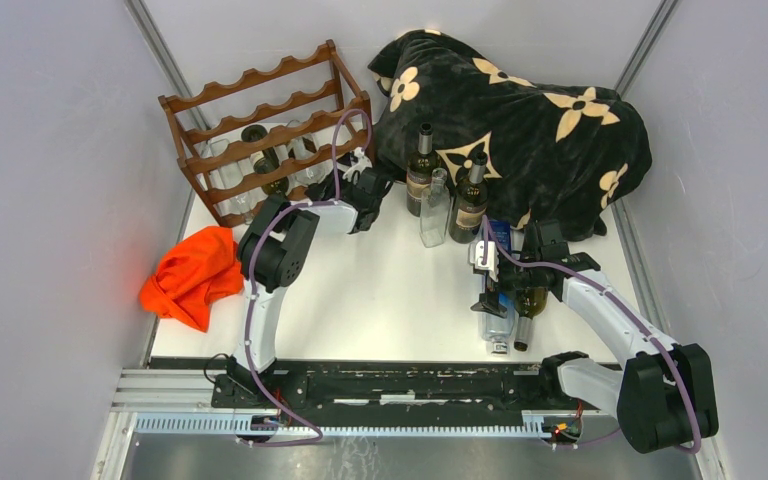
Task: Put the wine bottle on the wine rack
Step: Adjust the wine rack at the center of the board.
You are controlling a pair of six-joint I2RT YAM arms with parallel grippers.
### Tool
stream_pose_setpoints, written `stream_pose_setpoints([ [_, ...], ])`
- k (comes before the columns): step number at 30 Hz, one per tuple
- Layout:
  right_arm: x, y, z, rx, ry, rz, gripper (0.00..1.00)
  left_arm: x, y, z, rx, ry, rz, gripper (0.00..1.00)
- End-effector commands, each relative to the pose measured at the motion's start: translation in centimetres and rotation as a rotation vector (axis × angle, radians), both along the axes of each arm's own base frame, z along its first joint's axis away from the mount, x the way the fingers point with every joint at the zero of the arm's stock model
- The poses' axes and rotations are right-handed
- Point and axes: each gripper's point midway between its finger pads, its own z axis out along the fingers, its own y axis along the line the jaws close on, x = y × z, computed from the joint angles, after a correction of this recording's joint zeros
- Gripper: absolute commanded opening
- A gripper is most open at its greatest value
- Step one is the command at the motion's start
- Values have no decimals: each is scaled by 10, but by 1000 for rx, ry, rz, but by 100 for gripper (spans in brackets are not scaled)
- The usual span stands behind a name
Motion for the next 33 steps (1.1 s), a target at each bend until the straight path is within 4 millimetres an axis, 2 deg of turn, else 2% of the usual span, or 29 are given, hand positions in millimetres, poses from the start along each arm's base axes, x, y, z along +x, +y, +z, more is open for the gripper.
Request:
stream_pose_setpoints([
  [1, 8, 5, 15, 18, -53, 18, 98, 5, 23, 2, 13, -87, 86, 2],
  [10, 8, 5, 15, 18, -53, 20, 98, 5, 27, 18, -5, -178, 132, 2],
  [16, 8, 5, 16, 19, -54, 22, 98, 10, 26, 4, -74, -145, 128, 2],
  [17, 8, 5, 16, 19, -56, 21, 98, 10, 26, 0, -87, -131, 126, 5],
  [19, 8, 5, 16, 18, -55, 22, 98, 11, 28, -5, -104, -113, 131, 24],
  [22, 8, 5, 16, 19, -56, 22, 98, 14, 26, -10, -123, -109, 123, 41],
  [26, 8, 5, 16, 18, -54, 22, 98, 14, 29, -12, -118, -86, 127, 56],
  [33, 8, 5, 15, 17, -51, 22, 98, 20, 29, -7, -119, -87, 122, 58],
])
